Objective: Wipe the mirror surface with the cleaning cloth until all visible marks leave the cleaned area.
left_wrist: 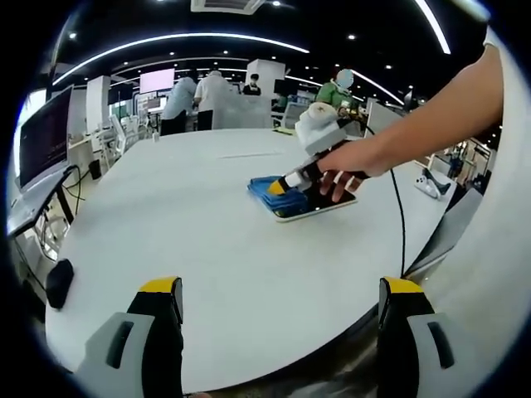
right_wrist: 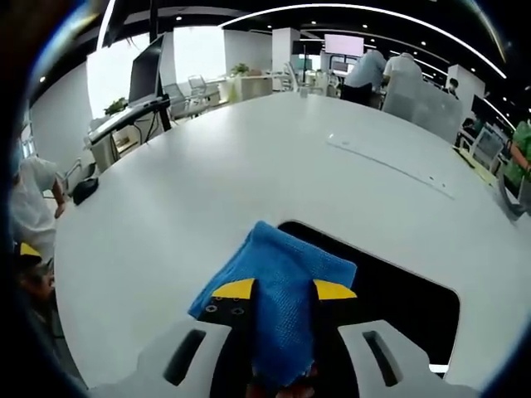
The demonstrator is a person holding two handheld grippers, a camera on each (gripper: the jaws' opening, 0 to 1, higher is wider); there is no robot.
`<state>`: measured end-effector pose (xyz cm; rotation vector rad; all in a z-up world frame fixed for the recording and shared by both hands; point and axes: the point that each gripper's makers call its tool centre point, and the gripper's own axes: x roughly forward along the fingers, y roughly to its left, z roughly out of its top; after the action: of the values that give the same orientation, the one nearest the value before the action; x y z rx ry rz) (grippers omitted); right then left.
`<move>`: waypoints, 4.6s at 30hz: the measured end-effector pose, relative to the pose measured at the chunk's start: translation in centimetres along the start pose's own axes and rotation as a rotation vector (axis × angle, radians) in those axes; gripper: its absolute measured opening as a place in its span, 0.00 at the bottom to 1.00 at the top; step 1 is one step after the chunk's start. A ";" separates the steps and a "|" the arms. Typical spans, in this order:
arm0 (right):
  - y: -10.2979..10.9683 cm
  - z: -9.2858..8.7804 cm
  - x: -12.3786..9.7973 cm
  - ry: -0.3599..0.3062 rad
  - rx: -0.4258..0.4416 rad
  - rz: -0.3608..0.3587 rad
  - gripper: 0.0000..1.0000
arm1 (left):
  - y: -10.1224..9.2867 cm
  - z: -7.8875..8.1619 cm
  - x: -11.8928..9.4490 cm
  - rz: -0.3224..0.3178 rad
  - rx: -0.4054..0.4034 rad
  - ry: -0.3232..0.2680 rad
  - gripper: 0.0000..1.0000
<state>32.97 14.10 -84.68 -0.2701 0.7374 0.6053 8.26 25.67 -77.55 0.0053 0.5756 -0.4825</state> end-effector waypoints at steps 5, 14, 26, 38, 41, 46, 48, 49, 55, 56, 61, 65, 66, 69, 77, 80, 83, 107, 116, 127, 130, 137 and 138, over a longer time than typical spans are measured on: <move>-0.3 0.2 0.3 0.000 0.003 -0.004 0.22 | 0.0 0.0 0.2 -0.001 -0.005 -0.002 0.99; -0.7 0.5 0.6 0.002 0.009 -0.008 0.22 | 0.3 -0.1 0.5 -0.002 -0.009 0.003 0.99; -1.3 1.1 1.1 -0.004 0.007 -0.008 0.22 | 0.3 0.1 1.0 -0.012 -0.009 0.009 0.99; -1.6 1.5 1.2 -0.007 0.007 -0.009 0.22 | 0.6 0.2 1.3 -0.011 -0.016 0.018 0.99; -1.9 1.7 1.6 -0.009 0.007 -0.010 0.22 | 0.6 0.2 1.4 -0.012 -0.015 0.021 0.99; -2.1 1.9 1.8 -0.015 0.011 -0.014 0.22 | 0.7 0.3 1.5 -0.013 -0.013 0.025 0.99; -2.2 2.0 1.9 -0.018 0.013 -0.016 0.22 | 0.8 0.3 1.5 -0.013 -0.007 0.023 0.99; -2.3 2.1 2.1 -0.020 0.014 -0.017 0.22 | 0.8 0.3 1.6 -0.016 -0.009 0.023 0.99; -2.4 2.2 2.3 -0.026 0.013 -0.017 0.22 | 0.7 0.4 1.9 -0.023 -0.006 0.027 0.99; -2.5 2.2 2.4 -0.027 0.013 -0.017 0.22 | 0.7 0.4 1.9 -0.023 -0.005 0.027 0.99; -2.5 2.3 2.4 -0.031 0.010 -0.017 0.22 | 0.6 0.4 2.0 -0.026 -0.005 0.028 0.99; -2.6 2.2 2.5 -0.033 0.005 -0.012 0.22 | 0.6 0.3 2.0 -0.027 -0.006 0.030 0.99; -2.7 2.2 2.5 -0.033 0.004 -0.011 0.22 | 0.6 0.4 2.0 -0.027 -0.006 0.028 0.99; -2.8 2.3 2.6 -0.034 0.002 -0.010 0.23 | 0.5 0.4 2.0 -0.026 -0.005 0.029 0.99; -3.4 2.1 2.3 -0.038 0.002 -0.018 0.24 | 0.4 0.5 2.2 -0.029 -0.005 0.027 0.99; -3.6 2.0 2.1 -0.037 0.004 -0.023 0.24 | 0.4 0.6 2.3 -0.030 -0.005 0.026 0.99; -3.9 1.8 1.9 -0.039 0.009 -0.033 0.25 | 0.2 0.5 2.4 -0.034 -0.004 0.027 0.99; -5.8 0.6 0.7 -0.037 0.028 -0.064 0.27 | -0.3 0.9 2.7 -0.046 0.007 0.025 0.99; -6.6 0.0 0.2 -0.039 0.035 -0.071 0.27 | -0.2 1.1 2.5 -0.046 0.011 0.021 0.99; -7.1 -0.3 -0.1 -0.037 0.038 -0.072 0.26 | -0.2 1.0 2.5 -0.048 0.010 0.018 0.99; -7.3 -0.4 -0.2 -0.034 0.036 -0.071 0.26 | -0.3 1.0 2.6 -0.050 0.008 0.017 0.99; -7.4 -0.7 -0.6 -0.030 0.041 -0.076 0.26 | -0.4 0.9 2.7 -0.052 0.007 0.016 0.99; -7.4 -0.7 -0.7 -0.030 0.043 -0.077 0.26 | -0.4 0.9 2.6 -0.053 0.008 0.015 0.99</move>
<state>36.70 7.60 -84.55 -0.2482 0.7067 0.5188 10.48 24.04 -78.13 0.0017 0.5900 -0.5365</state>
